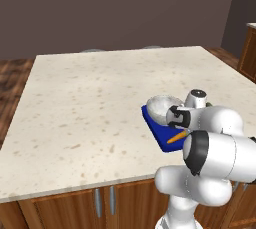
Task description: Place the two vegetables and bowl onto the tray for setting up a vegetable dip station.
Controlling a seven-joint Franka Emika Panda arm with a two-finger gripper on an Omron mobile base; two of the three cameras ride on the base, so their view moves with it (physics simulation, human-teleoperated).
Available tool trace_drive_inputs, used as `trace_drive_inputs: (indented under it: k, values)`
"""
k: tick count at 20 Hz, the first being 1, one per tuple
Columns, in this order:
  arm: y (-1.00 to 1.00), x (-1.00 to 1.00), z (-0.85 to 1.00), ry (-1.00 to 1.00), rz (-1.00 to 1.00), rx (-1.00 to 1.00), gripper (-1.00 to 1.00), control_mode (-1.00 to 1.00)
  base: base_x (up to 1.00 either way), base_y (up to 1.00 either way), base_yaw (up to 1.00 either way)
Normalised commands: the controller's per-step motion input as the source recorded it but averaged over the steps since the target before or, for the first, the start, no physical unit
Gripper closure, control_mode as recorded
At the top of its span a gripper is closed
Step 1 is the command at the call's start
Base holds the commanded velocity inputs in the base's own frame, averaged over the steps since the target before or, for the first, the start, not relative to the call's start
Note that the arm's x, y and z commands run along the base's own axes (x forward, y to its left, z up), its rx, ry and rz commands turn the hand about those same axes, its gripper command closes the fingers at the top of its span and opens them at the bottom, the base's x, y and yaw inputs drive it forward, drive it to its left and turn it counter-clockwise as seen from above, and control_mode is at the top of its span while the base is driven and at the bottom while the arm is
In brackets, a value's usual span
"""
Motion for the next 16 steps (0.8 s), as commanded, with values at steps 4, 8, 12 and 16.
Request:
trace_drive_inputs:
  k: [4, 8, 12, 16]
  values:
    - [-0.12, -0.12, 0.08, 0.00, -0.09, 0.01, -1.00, -1.00, 0.00, 0.00, 0.00]
    - [-0.20, -0.10, 0.14, 0.00, -0.12, 0.01, -1.00, -1.00, 0.00, 0.00, 0.00]
    - [-0.23, -0.14, 0.17, 0.02, -0.07, 0.00, -1.00, -1.00, 0.00, 0.00, 0.00]
    - [-0.31, -0.29, 0.20, 0.00, 0.10, 0.00, -1.00, -1.00, 0.00, 0.00, 0.00]
